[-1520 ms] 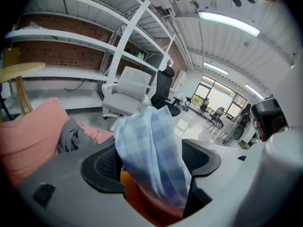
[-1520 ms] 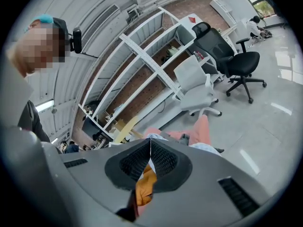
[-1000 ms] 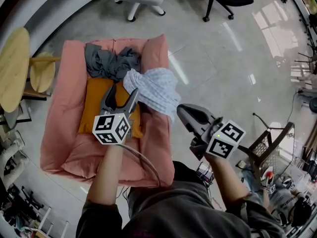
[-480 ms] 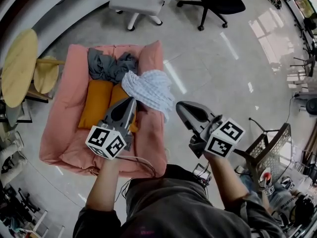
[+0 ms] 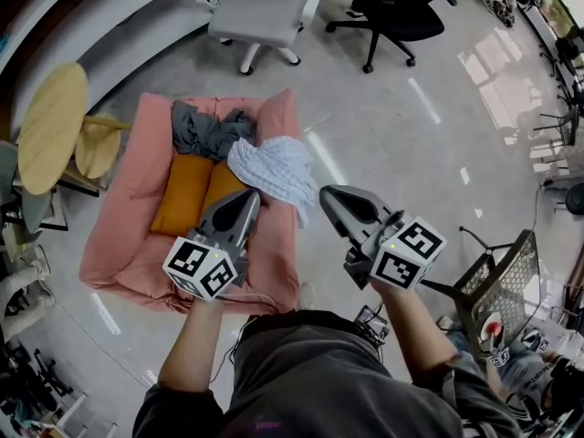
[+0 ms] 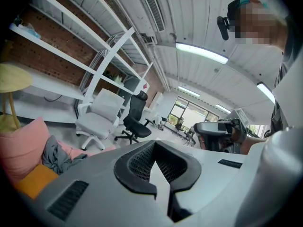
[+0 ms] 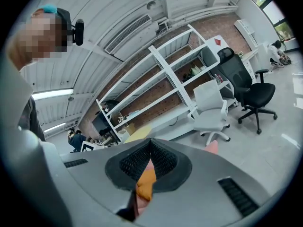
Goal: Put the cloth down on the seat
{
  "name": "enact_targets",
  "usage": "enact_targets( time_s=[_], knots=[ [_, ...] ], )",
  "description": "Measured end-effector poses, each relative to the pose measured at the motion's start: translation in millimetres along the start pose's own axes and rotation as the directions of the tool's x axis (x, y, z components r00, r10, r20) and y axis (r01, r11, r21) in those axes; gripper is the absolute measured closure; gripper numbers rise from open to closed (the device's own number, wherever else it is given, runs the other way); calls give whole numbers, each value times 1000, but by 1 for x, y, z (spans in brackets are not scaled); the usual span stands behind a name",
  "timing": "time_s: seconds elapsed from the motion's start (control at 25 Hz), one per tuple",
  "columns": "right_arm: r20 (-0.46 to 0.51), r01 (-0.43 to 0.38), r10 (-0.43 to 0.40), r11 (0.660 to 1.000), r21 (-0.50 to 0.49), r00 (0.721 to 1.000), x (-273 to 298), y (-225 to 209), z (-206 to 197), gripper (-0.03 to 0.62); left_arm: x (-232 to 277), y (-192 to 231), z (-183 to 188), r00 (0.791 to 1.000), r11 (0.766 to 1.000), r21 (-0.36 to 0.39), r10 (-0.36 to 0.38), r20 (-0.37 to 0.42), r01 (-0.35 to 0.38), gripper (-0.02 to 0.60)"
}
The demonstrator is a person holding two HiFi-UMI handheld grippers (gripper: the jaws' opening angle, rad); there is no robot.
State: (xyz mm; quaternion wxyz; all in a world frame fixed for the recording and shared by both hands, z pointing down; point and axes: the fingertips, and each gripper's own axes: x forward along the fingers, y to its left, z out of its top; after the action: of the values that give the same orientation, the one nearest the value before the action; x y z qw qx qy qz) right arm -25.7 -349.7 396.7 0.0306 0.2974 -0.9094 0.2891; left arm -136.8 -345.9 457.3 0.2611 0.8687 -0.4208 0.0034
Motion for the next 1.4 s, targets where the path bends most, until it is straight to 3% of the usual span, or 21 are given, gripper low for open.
enact_targets(
  time_s=[0.56, 1.4],
  knots=[
    [84, -29, 35, 997, -65, 996, -35, 39, 29, 579, -10, -71, 40, 997, 997, 60, -54, 51, 51, 571],
    [122, -25, 35, 996, -90, 992, -47, 54, 41, 579, -16, -91, 45, 996, 995, 79, -64, 57, 59, 571]
  ],
)
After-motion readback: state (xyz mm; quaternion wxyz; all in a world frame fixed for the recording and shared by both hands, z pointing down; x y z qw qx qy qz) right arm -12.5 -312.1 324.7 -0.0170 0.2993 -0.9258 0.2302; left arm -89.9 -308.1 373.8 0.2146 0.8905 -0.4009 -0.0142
